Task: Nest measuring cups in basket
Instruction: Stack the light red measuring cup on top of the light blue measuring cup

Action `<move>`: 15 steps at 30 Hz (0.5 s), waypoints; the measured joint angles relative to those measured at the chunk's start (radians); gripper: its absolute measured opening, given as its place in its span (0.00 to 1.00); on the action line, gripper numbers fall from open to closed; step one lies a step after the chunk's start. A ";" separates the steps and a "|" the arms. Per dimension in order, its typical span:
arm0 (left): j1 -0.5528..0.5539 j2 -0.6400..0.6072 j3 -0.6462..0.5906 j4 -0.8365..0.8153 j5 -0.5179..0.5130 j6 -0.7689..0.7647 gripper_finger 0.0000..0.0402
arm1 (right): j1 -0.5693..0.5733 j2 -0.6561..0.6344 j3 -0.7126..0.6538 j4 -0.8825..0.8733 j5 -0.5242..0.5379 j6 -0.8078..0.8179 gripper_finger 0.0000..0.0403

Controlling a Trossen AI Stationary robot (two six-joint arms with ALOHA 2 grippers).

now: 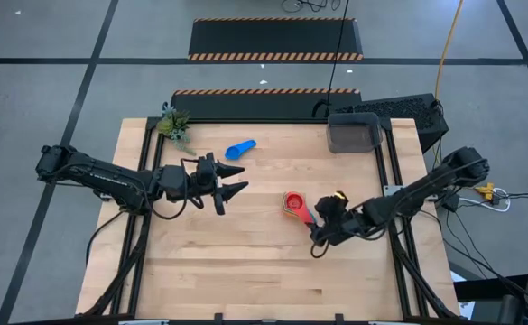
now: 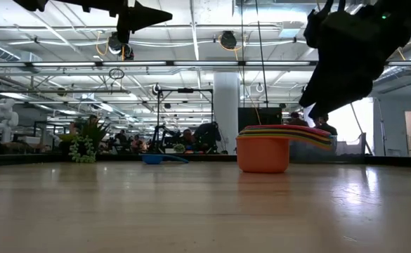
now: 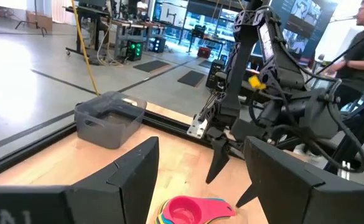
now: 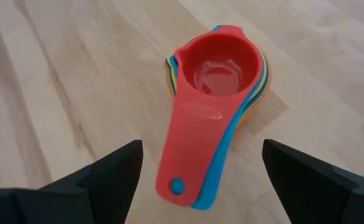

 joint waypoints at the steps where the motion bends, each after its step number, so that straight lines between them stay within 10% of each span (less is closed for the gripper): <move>1: 0.000 0.000 0.000 0.000 0.000 0.000 0.59 | -0.002 0.011 0.000 0.008 -0.002 -0.001 0.81; 15: 0.000 0.000 0.000 0.001 0.000 0.001 0.59 | -0.022 0.144 0.027 0.025 -0.040 -0.001 0.81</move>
